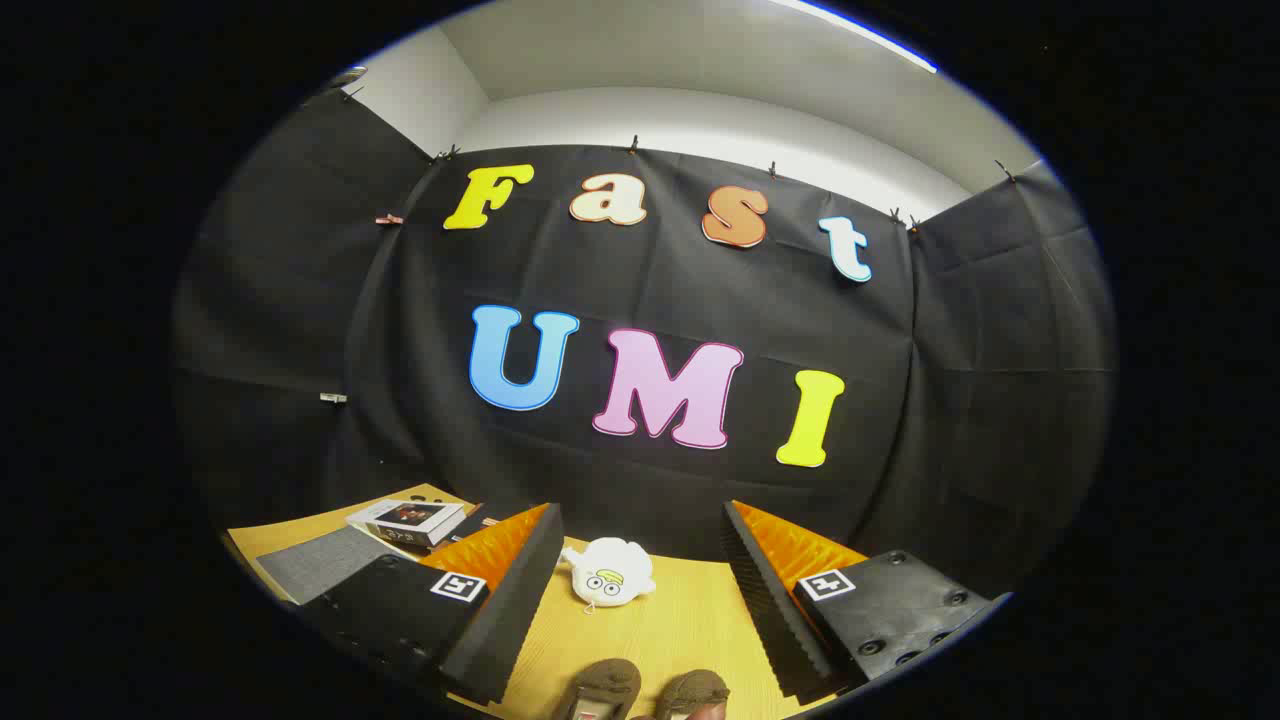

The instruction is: Open the storage box then place both shoes into the box .Put the left shoe in first, then the right shoe, with the right side of both shoes facing outward in a uniform manner.

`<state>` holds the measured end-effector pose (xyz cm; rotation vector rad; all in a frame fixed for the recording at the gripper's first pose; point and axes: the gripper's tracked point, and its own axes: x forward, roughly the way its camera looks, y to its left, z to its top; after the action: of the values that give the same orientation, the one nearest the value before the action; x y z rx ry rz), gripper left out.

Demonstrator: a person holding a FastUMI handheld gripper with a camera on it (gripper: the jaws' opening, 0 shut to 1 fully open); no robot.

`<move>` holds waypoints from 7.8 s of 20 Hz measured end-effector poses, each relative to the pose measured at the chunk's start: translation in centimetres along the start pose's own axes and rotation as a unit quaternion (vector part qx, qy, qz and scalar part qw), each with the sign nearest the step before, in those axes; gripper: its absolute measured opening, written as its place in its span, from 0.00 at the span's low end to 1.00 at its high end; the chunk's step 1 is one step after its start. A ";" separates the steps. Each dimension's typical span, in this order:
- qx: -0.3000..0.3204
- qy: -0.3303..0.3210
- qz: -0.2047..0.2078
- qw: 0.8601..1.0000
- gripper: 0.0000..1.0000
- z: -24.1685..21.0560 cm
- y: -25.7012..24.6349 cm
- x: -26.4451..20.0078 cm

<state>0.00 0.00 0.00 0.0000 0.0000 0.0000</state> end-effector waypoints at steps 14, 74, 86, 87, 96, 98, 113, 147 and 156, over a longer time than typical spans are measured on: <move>-0.008 -0.001 -0.001 1.000 0.97 0.4 1.4 -0.8; 0.435 0.332 0.446 0.709 0.09 -5.0 34.3 -4.6; 0.397 0.326 0.502 0.696 0.27 -0.8 47.7 -4.8; 0.392 0.325 0.505 0.697 0.46 -0.8 48.1 -4.9; 0.338 0.300 0.448 0.772 0.97 -2.7 43.1 -2.4; 0.292 0.293 0.417 0.809 0.97 -4.4 39.3 -2.0; 0.116 0.393 0.102 0.907 0.96 -23.7 8.4 -5.7; 0.232 0.422 0.005 0.876 0.05 -22.3 7.2 0.0; 0.265 0.459 0.089 0.844 0.05 -14.9 23.8 1.2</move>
<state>1.16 23.76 -14.89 0.5596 0.9683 0.1875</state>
